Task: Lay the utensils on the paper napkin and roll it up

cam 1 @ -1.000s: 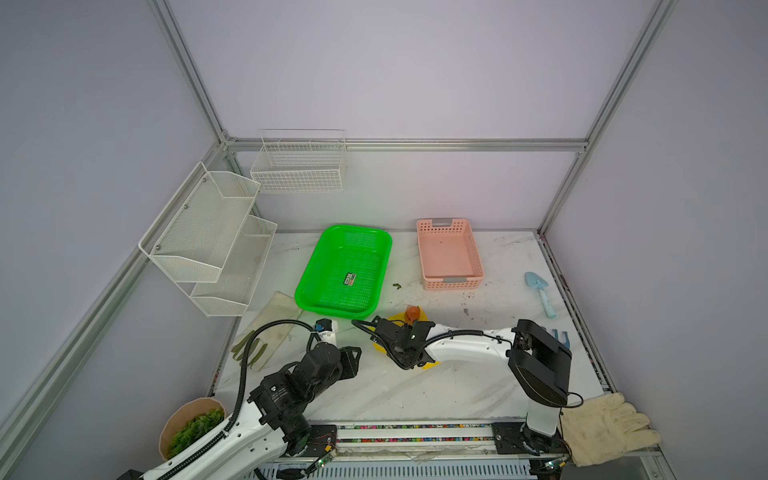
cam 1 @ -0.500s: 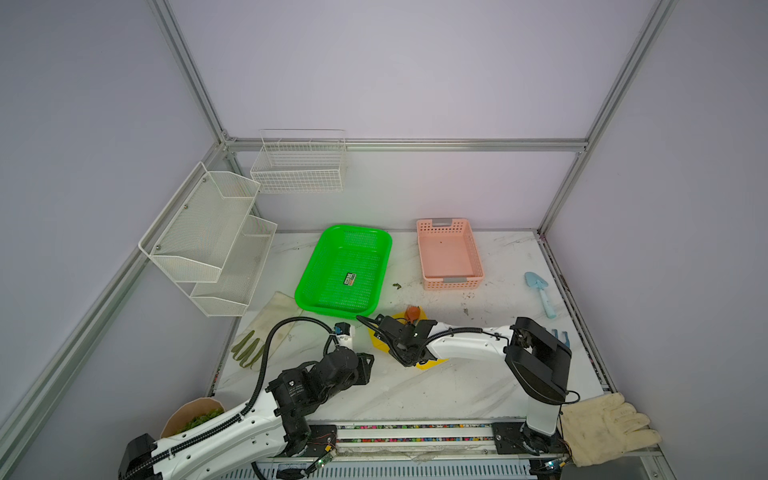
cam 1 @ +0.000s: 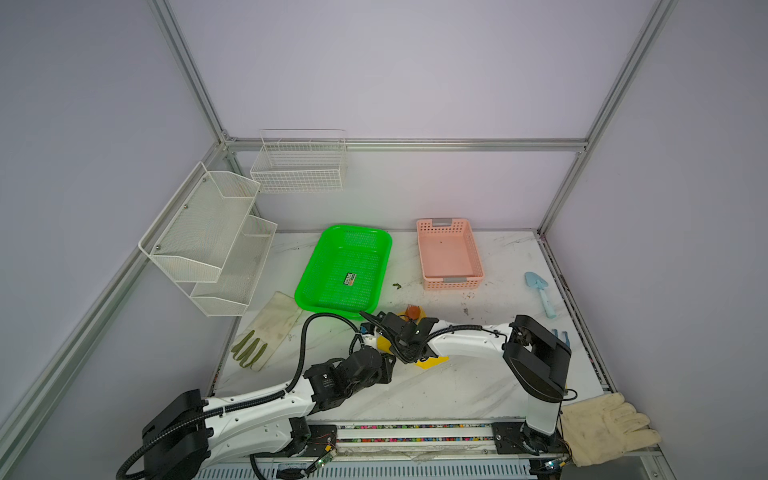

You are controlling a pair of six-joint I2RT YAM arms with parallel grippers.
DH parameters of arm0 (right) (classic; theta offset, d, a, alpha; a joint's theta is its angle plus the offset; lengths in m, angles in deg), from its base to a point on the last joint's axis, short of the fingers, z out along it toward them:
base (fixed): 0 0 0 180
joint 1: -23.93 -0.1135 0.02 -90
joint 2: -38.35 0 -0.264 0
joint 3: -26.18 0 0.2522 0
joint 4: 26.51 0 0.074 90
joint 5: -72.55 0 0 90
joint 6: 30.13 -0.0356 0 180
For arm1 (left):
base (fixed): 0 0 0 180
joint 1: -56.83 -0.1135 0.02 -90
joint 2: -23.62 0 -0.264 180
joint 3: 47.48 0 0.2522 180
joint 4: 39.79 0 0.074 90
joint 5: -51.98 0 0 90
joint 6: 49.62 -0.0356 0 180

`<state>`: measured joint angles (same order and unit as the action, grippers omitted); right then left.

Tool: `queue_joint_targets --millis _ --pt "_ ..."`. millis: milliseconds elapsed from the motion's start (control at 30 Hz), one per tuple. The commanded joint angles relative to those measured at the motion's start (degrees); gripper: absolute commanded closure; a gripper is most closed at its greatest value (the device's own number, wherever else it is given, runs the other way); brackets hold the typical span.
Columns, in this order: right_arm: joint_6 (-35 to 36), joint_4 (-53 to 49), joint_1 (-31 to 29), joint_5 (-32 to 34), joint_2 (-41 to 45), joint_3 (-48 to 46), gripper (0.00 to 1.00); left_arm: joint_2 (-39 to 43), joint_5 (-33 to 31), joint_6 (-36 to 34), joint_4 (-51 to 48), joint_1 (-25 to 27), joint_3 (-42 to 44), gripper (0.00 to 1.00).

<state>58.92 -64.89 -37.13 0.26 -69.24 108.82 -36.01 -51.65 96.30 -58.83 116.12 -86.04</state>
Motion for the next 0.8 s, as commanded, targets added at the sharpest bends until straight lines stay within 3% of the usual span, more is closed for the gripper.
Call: queue_joint_targets --millis 0,333,533,600,767 --pt "0.47 0.89 0.28 -1.21 0.09 -1.23 0.94 -2.77 0.27 -0.73 10.02 0.13 0.88 0.69" --pt "0.78 2.34 1.2 -2.96 0.9 -2.92 0.93 -9.34 -2.78 -1.95 12.61 -0.87 -1.81 0.74" --pt "0.78 2.74 1.73 -3.89 1.07 -3.4 0.94 -11.21 -3.49 -2.29 13.28 -3.18 -1.94 0.89" --pt "0.9 2.77 1.9 -4.17 1.11 -3.4 0.94 -11.55 -2.75 -2.56 15.16 -4.22 -1.16 0.99" --pt "0.95 2.82 2.29 -4.96 1.2 -3.53 0.93 -12.43 -1.17 -2.48 20.25 -6.26 1.26 1.0"
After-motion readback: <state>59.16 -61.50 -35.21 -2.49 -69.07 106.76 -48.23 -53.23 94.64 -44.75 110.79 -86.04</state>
